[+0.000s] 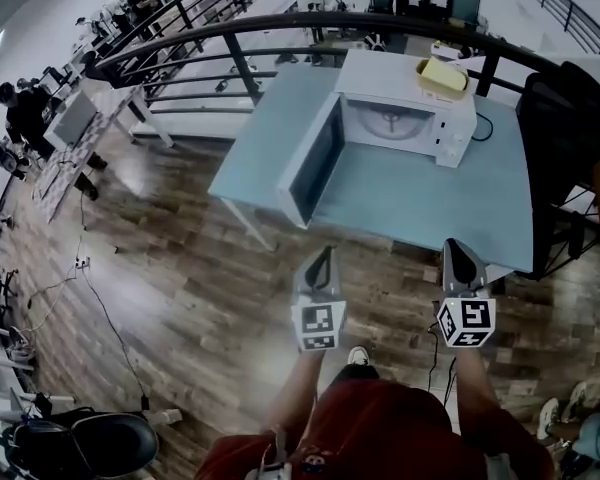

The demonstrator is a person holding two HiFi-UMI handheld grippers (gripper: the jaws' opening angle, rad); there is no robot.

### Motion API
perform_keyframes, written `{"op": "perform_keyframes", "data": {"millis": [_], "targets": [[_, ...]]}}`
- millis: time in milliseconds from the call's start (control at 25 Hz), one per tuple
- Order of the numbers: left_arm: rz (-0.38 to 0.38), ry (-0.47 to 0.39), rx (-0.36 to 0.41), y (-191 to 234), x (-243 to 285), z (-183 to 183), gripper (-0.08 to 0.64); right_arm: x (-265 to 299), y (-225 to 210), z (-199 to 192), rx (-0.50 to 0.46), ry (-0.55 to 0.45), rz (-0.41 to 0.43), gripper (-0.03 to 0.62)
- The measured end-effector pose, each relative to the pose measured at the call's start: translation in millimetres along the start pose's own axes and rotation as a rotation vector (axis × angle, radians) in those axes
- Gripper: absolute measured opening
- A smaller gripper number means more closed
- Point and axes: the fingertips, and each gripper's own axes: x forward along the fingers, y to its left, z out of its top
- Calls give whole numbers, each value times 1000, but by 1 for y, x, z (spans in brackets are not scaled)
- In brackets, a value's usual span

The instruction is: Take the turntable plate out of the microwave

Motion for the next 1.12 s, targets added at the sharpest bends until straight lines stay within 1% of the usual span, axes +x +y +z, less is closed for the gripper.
{"op": "perform_keyframes", "data": {"millis": [120,320,520,800,1120], "targets": [[-5,-3,-10,19,15,-1,-2,23,10,5,-12,1,-2,2],[-38,-5,-10,36,35,-7,-2,50,24,-2,-23,25,-10,2],[-29,10,-30,51,41,-17,-2,62,32,-8,-33,45,-12,2],[-19,13,-25,54,58,-22,-2,81,24,-17,-15,46,-6,2],[15,30,-18,55,102,-22,-2,126,-4,-21,2,37,25,2]]}}
